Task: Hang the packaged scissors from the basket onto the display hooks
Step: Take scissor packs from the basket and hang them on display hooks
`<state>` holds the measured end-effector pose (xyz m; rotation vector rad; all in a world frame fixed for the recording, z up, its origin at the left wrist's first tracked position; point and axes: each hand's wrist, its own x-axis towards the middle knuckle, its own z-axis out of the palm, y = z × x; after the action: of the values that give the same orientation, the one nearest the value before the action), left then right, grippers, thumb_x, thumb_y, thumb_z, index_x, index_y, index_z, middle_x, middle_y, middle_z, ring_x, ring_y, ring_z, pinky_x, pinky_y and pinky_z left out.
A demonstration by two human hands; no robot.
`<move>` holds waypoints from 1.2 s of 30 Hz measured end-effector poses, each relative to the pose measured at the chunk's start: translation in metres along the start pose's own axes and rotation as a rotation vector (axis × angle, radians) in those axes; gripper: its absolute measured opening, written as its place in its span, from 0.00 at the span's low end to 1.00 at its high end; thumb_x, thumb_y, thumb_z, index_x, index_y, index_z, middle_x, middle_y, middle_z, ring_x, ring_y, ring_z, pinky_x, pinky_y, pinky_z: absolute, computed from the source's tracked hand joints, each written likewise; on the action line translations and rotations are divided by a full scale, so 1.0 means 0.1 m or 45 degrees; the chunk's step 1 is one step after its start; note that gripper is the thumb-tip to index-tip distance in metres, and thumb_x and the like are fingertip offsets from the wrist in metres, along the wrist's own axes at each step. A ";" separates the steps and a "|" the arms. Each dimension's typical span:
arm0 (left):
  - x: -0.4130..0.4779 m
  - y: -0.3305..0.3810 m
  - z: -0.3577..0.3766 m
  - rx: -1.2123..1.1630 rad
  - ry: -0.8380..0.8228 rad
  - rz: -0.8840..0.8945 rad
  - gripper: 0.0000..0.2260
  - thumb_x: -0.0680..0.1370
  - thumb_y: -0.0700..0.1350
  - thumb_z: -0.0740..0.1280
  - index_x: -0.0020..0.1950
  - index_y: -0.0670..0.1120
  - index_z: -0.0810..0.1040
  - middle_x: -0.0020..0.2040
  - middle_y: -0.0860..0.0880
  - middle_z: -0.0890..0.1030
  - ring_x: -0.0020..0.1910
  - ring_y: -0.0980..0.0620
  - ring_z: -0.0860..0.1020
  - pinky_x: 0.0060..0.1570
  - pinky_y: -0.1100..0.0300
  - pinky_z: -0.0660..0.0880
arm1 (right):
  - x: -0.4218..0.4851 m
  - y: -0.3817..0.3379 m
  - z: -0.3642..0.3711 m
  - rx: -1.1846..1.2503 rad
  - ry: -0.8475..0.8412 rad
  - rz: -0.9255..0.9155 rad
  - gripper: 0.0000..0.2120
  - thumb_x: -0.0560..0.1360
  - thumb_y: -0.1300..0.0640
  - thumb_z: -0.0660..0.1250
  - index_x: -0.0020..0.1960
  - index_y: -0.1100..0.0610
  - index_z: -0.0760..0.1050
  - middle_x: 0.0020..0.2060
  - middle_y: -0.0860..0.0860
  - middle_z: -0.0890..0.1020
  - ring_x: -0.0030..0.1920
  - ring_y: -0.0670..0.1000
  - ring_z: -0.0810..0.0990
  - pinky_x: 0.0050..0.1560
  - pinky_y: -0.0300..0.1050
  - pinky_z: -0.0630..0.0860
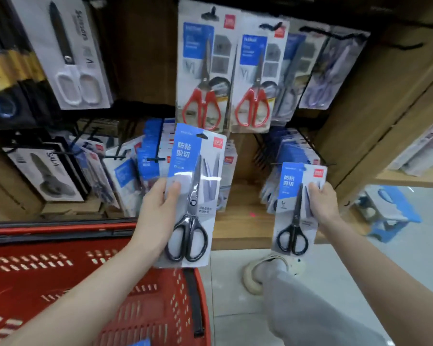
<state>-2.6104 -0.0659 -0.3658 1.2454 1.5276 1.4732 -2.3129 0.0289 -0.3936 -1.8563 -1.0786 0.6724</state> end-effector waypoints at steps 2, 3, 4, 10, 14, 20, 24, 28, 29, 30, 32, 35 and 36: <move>0.08 -0.01 0.21 0.013 -0.056 0.010 0.12 0.81 0.42 0.59 0.39 0.49 0.74 0.35 0.57 0.75 0.34 0.66 0.72 0.39 0.71 0.68 | 0.21 0.16 -0.05 0.037 0.043 0.086 0.11 0.77 0.55 0.55 0.49 0.63 0.69 0.43 0.58 0.73 0.44 0.55 0.71 0.45 0.46 0.65; 0.12 -0.04 0.31 0.013 -0.092 0.006 0.10 0.81 0.43 0.60 0.42 0.46 0.76 0.37 0.57 0.77 0.38 0.63 0.73 0.45 0.66 0.70 | 0.30 0.23 -0.07 0.040 0.062 0.124 0.11 0.77 0.54 0.55 0.48 0.62 0.68 0.43 0.58 0.72 0.44 0.55 0.70 0.45 0.46 0.64; 0.16 -0.07 0.41 0.009 -0.124 -0.002 0.10 0.81 0.44 0.60 0.45 0.42 0.76 0.40 0.53 0.78 0.40 0.58 0.74 0.48 0.60 0.70 | 0.39 0.29 -0.08 0.036 0.076 0.148 0.10 0.78 0.55 0.55 0.49 0.62 0.68 0.44 0.59 0.72 0.44 0.55 0.70 0.45 0.46 0.65; 0.19 -0.16 0.90 -0.007 -0.244 -0.057 0.11 0.82 0.43 0.59 0.44 0.36 0.71 0.40 0.46 0.73 0.40 0.53 0.69 0.44 0.54 0.66 | 0.79 0.44 -0.06 0.018 0.062 0.138 0.15 0.80 0.57 0.54 0.60 0.66 0.69 0.54 0.61 0.76 0.55 0.60 0.74 0.57 0.52 0.70; 0.22 -0.23 1.07 0.018 -0.260 -0.070 0.11 0.81 0.44 0.60 0.45 0.37 0.72 0.40 0.47 0.75 0.40 0.53 0.70 0.44 0.55 0.67 | 1.02 0.46 0.02 -0.027 0.048 0.056 0.11 0.80 0.57 0.55 0.53 0.64 0.70 0.47 0.58 0.73 0.48 0.55 0.70 0.50 0.48 0.68; 0.29 -0.30 1.18 -0.003 -0.301 -0.092 0.17 0.77 0.51 0.61 0.47 0.36 0.73 0.42 0.45 0.76 0.42 0.52 0.72 0.45 0.53 0.68 | 1.27 0.49 0.11 -0.066 0.068 -0.026 0.13 0.79 0.56 0.61 0.39 0.61 0.67 0.35 0.59 0.69 0.38 0.54 0.67 0.37 0.45 0.60; 0.31 -0.36 1.25 0.005 -0.332 -0.151 0.09 0.81 0.46 0.60 0.47 0.43 0.76 0.43 0.45 0.78 0.42 0.51 0.73 0.46 0.54 0.69 | 1.42 0.50 0.18 -0.084 0.103 -0.048 0.16 0.79 0.58 0.64 0.39 0.70 0.71 0.36 0.65 0.76 0.39 0.62 0.75 0.38 0.52 0.67; 0.29 -0.36 1.32 -0.003 -0.360 -0.187 0.09 0.81 0.44 0.59 0.47 0.48 0.78 0.48 0.41 0.81 0.44 0.51 0.76 0.50 0.52 0.72 | 1.57 0.42 0.25 -0.023 0.086 0.022 0.16 0.77 0.57 0.66 0.32 0.55 0.66 0.32 0.49 0.72 0.42 0.51 0.72 0.25 0.25 0.65; 0.28 -0.37 1.33 0.000 -0.371 -0.190 0.09 0.81 0.44 0.59 0.48 0.47 0.78 0.49 0.40 0.81 0.45 0.50 0.76 0.50 0.53 0.72 | 1.61 0.43 0.27 0.027 0.081 0.047 0.12 0.77 0.57 0.67 0.36 0.57 0.71 0.36 0.51 0.77 0.44 0.51 0.74 0.25 0.25 0.65; 0.27 -0.37 1.34 0.010 -0.381 -0.190 0.09 0.81 0.44 0.59 0.48 0.47 0.78 0.49 0.39 0.81 0.45 0.50 0.76 0.49 0.53 0.71 | 1.62 0.45 0.29 0.050 0.084 0.058 0.07 0.77 0.57 0.67 0.43 0.60 0.75 0.43 0.54 0.80 0.47 0.51 0.75 0.28 0.27 0.66; 0.26 -0.37 1.35 0.025 -0.396 -0.186 0.09 0.82 0.44 0.58 0.48 0.46 0.77 0.50 0.37 0.80 0.45 0.49 0.76 0.48 0.54 0.71 | 1.61 0.47 0.31 0.038 0.087 0.047 0.13 0.77 0.56 0.67 0.55 0.65 0.77 0.48 0.56 0.80 0.47 0.51 0.76 0.34 0.34 0.68; 0.27 -0.36 1.35 0.054 -0.407 -0.178 0.09 0.81 0.44 0.58 0.49 0.43 0.77 0.50 0.37 0.79 0.44 0.50 0.75 0.45 0.56 0.70 | 1.54 0.49 0.29 0.118 0.145 0.029 0.18 0.74 0.54 0.70 0.58 0.65 0.74 0.45 0.52 0.77 0.46 0.48 0.75 0.39 0.34 0.68; 0.27 -0.36 1.34 0.059 -0.411 -0.173 0.09 0.81 0.44 0.58 0.49 0.42 0.77 0.50 0.37 0.79 0.44 0.50 0.75 0.46 0.56 0.70 | 1.51 0.49 0.28 0.164 0.174 0.036 0.20 0.73 0.54 0.71 0.59 0.64 0.72 0.46 0.51 0.76 0.47 0.47 0.75 0.40 0.33 0.68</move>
<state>-2.5010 0.0088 -0.4158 1.3063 1.4036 1.0948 -2.2422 0.1599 -0.4538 -1.7820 -0.9016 0.6079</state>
